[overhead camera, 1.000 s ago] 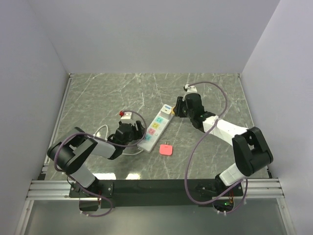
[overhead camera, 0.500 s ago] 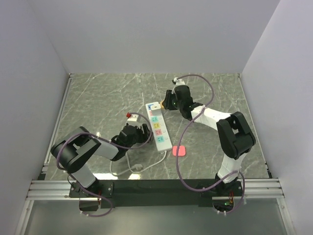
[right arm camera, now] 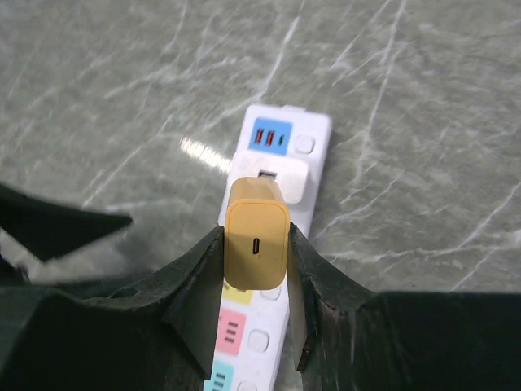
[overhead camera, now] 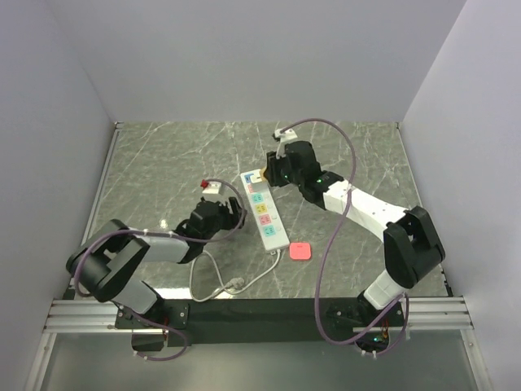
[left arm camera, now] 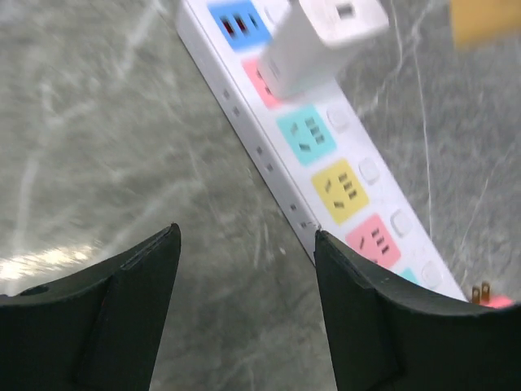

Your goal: Insert the plug

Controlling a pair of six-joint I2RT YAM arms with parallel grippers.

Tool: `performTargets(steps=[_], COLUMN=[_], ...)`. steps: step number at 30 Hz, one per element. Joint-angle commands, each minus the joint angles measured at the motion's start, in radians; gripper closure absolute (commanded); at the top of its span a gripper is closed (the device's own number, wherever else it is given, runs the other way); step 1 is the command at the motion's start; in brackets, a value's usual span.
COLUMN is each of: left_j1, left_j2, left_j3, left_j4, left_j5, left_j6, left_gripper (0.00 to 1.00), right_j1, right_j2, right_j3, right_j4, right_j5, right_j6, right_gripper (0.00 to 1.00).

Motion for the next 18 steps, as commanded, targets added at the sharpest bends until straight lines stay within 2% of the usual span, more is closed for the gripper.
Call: performTargets(steps=[1, 4, 7, 12, 18], left_j1=[0.066, 0.122, 0.159, 0.185, 0.202], left_j2=[-0.074, -0.111, -0.153, -0.227, -0.295], left_j3=[-0.02, -0.063, -0.102, -0.145, -0.18], left_j4=[0.01, 0.077, 0.105, 0.091, 0.084], left_j5=[0.056, 0.172, 0.223, 0.232, 0.245], left_j6=[0.03, 0.04, 0.046, 0.064, 0.066], left_gripper=[0.27, 0.27, 0.27, 0.27, 0.27], right_j1=[0.037, 0.062, 0.074, 0.076, 0.074], right_j2=[0.013, 0.031, 0.034, 0.094, 0.244], right_j3=[0.059, 0.087, 0.085, 0.149, 0.283], right_j4=[-0.144, -0.196, -0.219, -0.287, -0.368], right_j5=[-0.028, -0.007, -0.008, 0.005, 0.016], right_j6=[-0.087, -0.092, -0.095, -0.113, -0.121], right_gripper=[1.0, 1.0, 1.0, 1.0, 1.0])
